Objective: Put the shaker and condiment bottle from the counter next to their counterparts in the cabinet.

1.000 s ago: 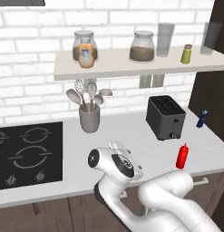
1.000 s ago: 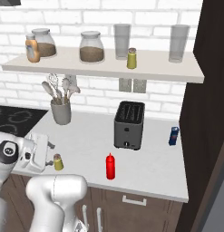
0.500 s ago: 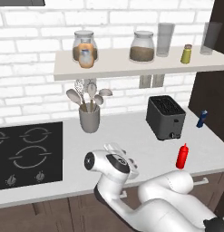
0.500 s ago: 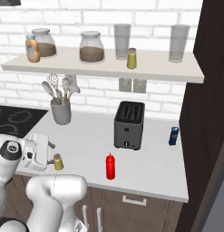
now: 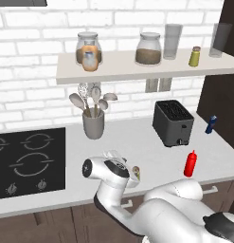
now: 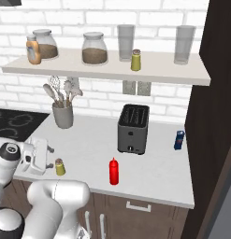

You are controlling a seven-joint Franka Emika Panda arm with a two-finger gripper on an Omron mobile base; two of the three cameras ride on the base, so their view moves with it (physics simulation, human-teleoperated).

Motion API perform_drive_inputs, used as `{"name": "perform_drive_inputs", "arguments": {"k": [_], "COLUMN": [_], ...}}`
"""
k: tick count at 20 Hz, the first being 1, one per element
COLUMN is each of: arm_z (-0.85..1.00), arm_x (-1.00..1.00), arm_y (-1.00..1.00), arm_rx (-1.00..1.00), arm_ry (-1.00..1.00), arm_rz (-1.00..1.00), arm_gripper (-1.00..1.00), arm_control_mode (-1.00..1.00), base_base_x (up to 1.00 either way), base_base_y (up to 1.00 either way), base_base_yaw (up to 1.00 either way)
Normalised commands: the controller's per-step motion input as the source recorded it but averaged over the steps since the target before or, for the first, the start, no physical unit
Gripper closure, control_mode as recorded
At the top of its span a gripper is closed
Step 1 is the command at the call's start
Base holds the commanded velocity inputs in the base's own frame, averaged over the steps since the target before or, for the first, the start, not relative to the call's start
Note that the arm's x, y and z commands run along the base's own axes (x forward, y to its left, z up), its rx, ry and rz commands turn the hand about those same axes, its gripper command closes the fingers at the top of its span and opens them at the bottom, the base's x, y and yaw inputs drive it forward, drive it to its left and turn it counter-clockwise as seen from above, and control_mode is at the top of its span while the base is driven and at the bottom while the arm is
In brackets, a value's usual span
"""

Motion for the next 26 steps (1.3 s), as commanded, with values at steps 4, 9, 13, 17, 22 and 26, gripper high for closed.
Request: {"name": "perform_drive_inputs", "arguments": {"k": [4, 9, 13, 17, 22, 26], "arm_z": [-0.10, -0.09, -0.06, -0.01, 0.00, 0.00], "arm_x": [0.00, 0.00, 0.00, 0.00, 0.00, 0.00], "arm_y": [0.00, 0.00, -0.07, -0.16, -0.16, -0.13], "arm_rx": [0.00, 0.00, 0.03, 0.04, 0.02, 0.02], "arm_ry": [0.00, 0.00, 0.00, 0.00, 0.00, 0.00], "arm_rz": [0.04, 0.04, 0.00, 0.00, 0.00, 0.00], "arm_gripper": [-1.00, -1.00, -1.00, -1.00, -1.00, -1.00], "arm_control_mode": [-1.00, -1.00, -1.00, -1.00, -1.00, -1.00], "base_base_x": [0.00, 0.00, 0.00, 0.00, 0.00, 0.00], "base_base_y": [0.00, 0.00, 0.00, 0.00, 0.00, 0.00], "base_base_yaw": [0.00, 0.00, 0.00, 0.00, 0.00, 0.00]}}
